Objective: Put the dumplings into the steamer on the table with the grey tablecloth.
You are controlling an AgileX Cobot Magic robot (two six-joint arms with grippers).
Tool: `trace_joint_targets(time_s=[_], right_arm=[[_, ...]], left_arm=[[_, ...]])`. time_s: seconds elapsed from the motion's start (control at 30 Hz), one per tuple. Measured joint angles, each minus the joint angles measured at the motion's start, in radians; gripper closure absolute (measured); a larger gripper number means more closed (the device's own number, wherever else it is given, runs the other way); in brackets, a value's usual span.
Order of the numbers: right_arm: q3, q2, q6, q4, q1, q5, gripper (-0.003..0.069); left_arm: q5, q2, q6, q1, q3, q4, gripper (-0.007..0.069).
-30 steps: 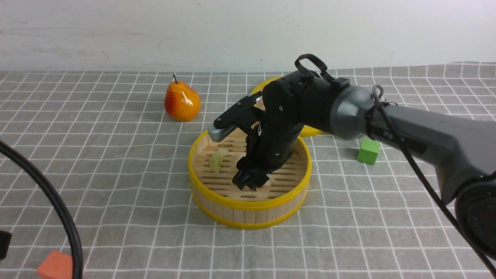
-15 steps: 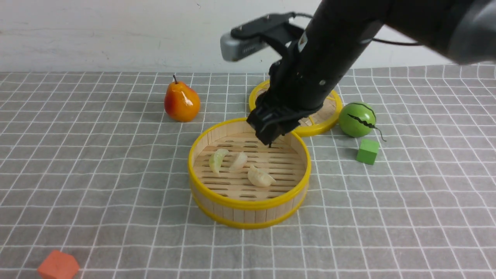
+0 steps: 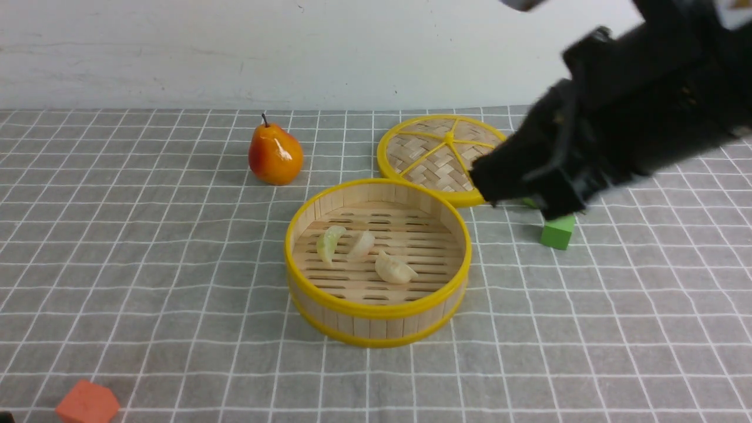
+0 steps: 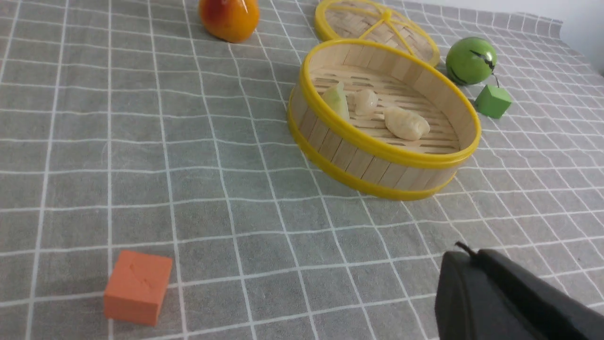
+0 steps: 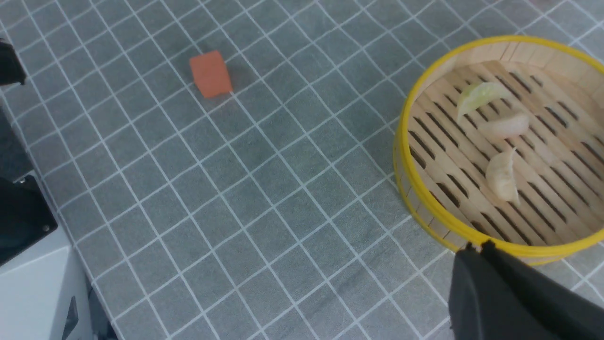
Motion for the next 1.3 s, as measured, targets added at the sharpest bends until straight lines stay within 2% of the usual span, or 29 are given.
trace_joint_targets(time_s=[0.2,0.4,0.9,1.07,1.2,1.3], right_arm=[[0.286,-0.28,0.0,-0.014,0.0,-0.2,0.0674],[0.451,-0.441,0.0,-0.021,0.0,-0.314,0.0671],[0.498,-0.489,0.0,-0.046,0.0,-0.16,0.0662],[0.507,-0.491,0.0,-0.063,0.0,-0.139,0.068],[0.605,-0.527,0.015,-0.085,-0.003,-0.305,0.068],[0.77,-0.636,0.115,-0.125,-0.056,-0.49,0.068]], left_arm=[[0.037,0.0,0.0,0.0,0.001,0.0,0.0624],[0.056,0.0,0.0,0.0,0.001,0.0,0.0621],[0.066,0.0,0.0,0.0,0.002,0.0,0.0615],[0.066,0.0,0.0,0.0,0.002,0.0,0.061],[0.067,0.0,0.0,0.0,0.002,0.0,0.0607],[0.067,0.0,0.0,0.0,0.002,0.001,0.0603]])
